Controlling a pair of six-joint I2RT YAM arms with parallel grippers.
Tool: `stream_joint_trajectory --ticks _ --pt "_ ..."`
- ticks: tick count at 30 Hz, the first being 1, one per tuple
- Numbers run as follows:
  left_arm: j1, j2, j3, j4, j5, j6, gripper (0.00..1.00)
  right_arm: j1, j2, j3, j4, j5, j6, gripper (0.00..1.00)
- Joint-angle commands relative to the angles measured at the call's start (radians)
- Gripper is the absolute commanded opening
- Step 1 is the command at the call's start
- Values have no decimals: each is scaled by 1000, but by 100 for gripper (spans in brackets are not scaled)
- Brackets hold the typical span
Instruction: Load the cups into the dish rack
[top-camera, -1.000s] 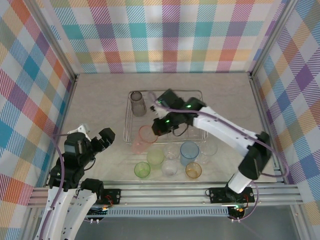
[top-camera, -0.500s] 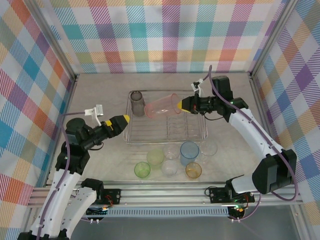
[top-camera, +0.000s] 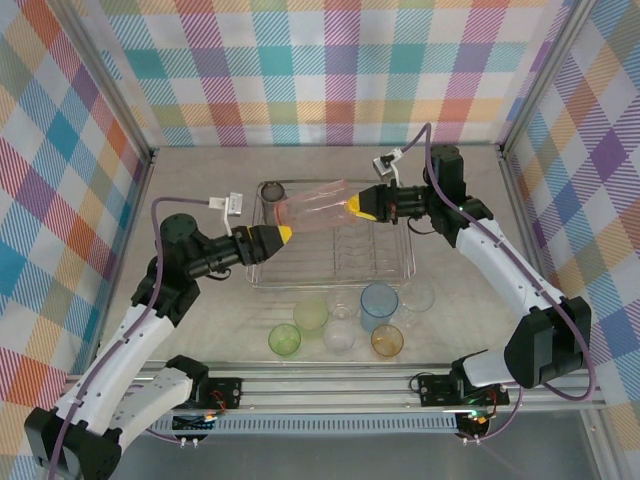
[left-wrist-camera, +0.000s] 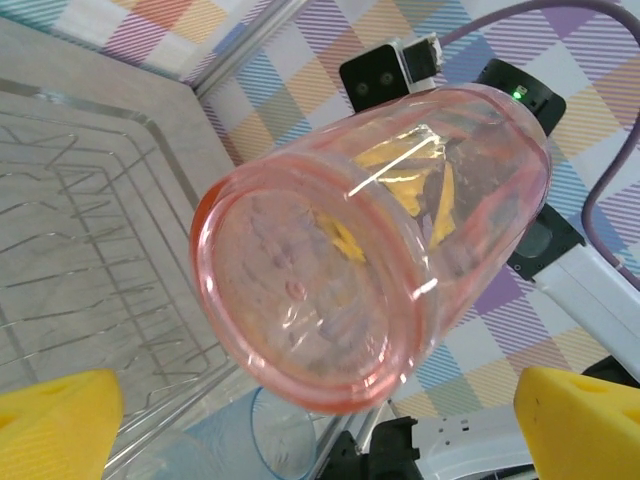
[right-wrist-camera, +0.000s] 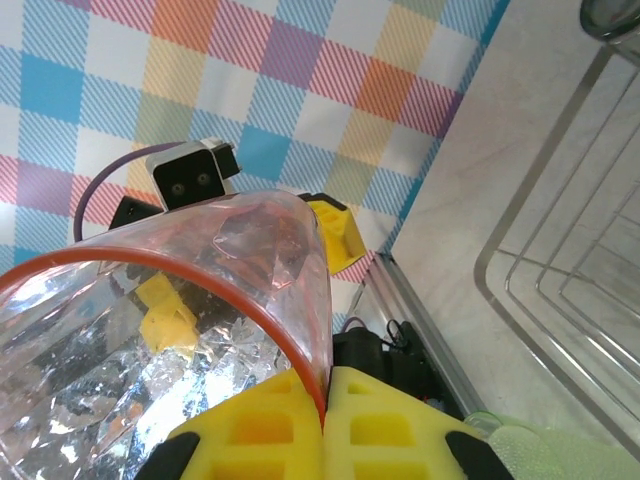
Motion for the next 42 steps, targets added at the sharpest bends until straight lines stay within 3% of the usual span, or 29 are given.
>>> stream_joint_trajectory --ticks 1,8,17,27,30,31,32,35,36,38,42 --pt "-26 3 42 103 27 0 100 15 -12 -5 69 -84 12 0" --pt "-47 6 39 176 20 -7 100 50 10 -8 73 -119 -14 0" --pt "-112 57 73 128 25 37 89 67 37 15 37 -116 -54 0" --pt "-138 59 89 69 9 61 52 67 56 32 12 -101 -71 1" --pt "-141 52 91 49 -10 69 40 67 60 41 -8 -90 -85 31" --pt "-142 47 91 36 -21 73 37 66 60 46 -28 -76 -97 55" --pt "-142 41 92 26 -31 78 33 65 57 52 -59 -57 -116 70" --pt "-142 13 100 -39 -106 103 17 60 48 76 -191 7 -200 89" --pt "-142 1 105 -70 -140 114 14 55 39 77 -236 41 -227 100" --pt "-142 -24 115 -139 -218 135 12 39 20 80 -324 106 -275 99" --pt "-142 -38 173 -352 -400 187 9 7 -42 65 -496 383 -343 99"
